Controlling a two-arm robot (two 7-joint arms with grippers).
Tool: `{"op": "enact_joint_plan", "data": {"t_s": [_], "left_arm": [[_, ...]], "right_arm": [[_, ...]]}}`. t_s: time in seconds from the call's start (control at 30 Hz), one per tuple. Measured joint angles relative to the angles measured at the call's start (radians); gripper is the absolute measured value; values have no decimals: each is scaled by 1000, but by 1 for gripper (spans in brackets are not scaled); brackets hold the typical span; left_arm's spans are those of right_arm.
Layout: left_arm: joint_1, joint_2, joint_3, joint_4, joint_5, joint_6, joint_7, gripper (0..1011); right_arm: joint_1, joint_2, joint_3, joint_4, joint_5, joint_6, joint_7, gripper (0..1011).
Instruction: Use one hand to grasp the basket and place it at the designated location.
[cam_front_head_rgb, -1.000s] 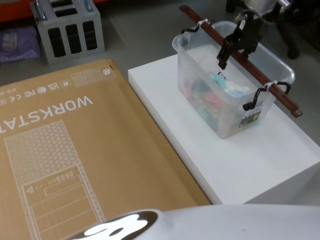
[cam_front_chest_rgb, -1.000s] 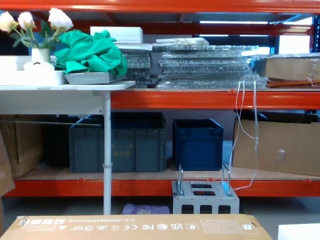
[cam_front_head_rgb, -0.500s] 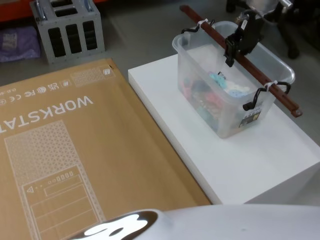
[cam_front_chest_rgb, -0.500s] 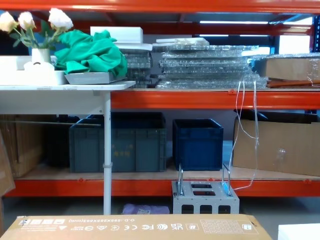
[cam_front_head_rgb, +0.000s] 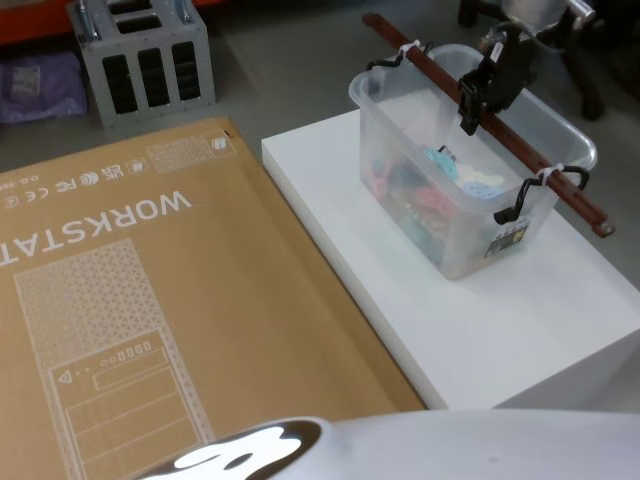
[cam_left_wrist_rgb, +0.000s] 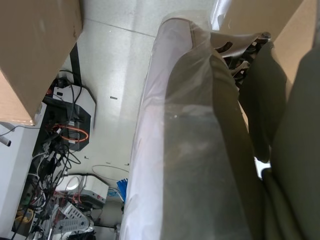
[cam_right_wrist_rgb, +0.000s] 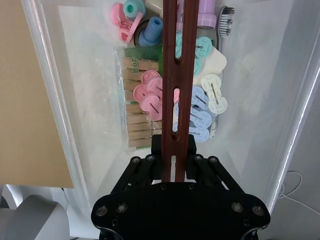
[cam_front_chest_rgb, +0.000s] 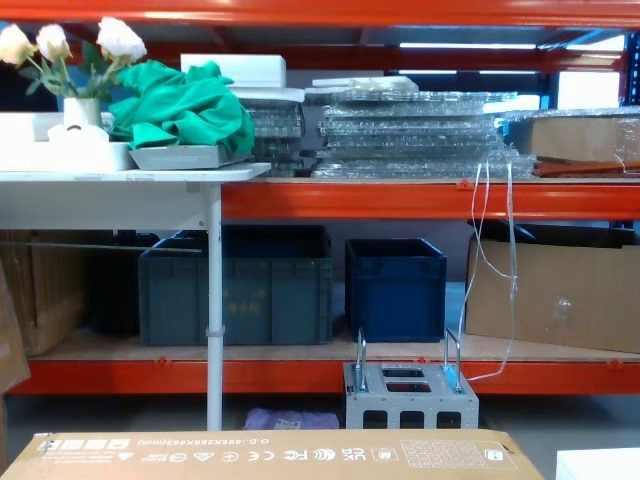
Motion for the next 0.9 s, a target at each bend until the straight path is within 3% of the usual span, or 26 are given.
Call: {"op": "enact_joint_plan", "data": {"t_s": [0.9], "left_arm": [[0, 0, 0, 0, 0, 0, 0, 0]], "right_arm": [[32, 19, 12, -28, 8, -26, 24, 238]]}}
